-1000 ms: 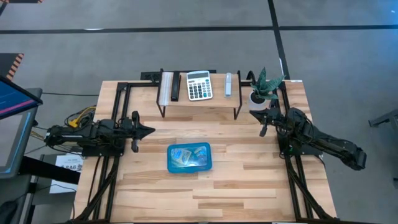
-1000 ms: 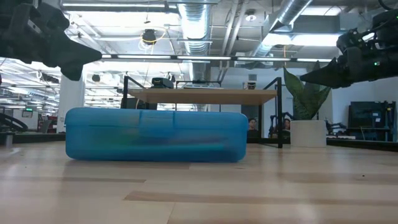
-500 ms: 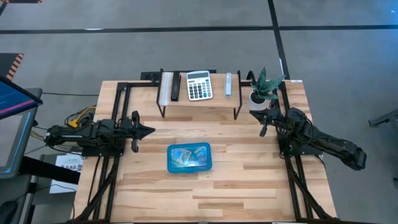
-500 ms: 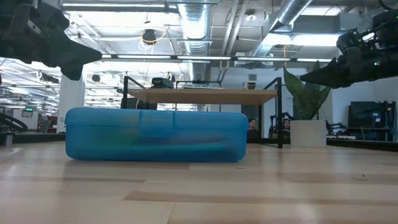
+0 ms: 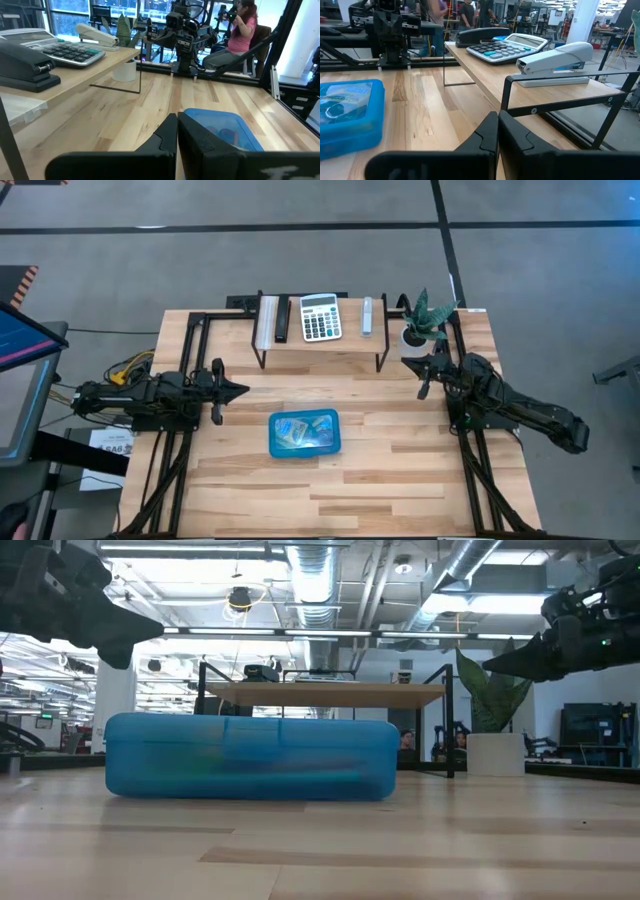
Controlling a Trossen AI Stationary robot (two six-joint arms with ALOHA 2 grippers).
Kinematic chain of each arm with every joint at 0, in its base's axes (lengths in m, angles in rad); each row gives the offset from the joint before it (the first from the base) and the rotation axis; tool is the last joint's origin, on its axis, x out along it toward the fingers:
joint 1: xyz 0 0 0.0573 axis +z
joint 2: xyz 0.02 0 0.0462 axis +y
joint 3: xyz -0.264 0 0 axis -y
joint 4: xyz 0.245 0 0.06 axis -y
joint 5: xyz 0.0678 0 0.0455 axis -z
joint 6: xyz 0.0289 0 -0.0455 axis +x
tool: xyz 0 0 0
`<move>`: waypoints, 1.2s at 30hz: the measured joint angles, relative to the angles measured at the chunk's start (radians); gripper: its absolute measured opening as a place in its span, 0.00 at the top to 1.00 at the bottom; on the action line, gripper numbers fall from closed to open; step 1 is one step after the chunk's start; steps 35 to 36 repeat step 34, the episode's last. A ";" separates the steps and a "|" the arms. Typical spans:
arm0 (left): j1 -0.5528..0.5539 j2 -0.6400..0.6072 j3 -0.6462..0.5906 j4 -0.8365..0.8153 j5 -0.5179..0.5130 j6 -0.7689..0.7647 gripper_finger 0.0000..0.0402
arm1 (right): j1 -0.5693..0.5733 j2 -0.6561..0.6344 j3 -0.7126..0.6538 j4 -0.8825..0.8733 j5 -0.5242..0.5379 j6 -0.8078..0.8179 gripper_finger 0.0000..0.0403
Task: Pack school essentials
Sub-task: Return to Home Position
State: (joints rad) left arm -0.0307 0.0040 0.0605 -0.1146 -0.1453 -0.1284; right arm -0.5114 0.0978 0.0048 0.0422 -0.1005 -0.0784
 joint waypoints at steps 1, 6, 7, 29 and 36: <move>0.000 0.000 0.000 0.000 0.000 0.000 1.00 | 0.000 0.000 0.000 0.000 0.000 0.000 0.92; 0.000 0.000 0.000 0.000 0.000 0.000 1.00 | 0.000 0.000 0.000 0.000 0.000 0.000 0.92; 0.000 0.000 0.000 0.000 0.000 0.000 1.00 | 0.000 0.000 0.000 0.000 0.000 0.000 0.92; 0.000 0.000 0.000 0.000 0.000 -0.012 1.00 | 0.000 0.000 0.000 0.000 0.000 0.000 0.92; 0.000 0.000 0.000 0.000 0.000 -0.012 1.00 | 0.000 0.000 0.000 0.000 0.000 0.000 0.92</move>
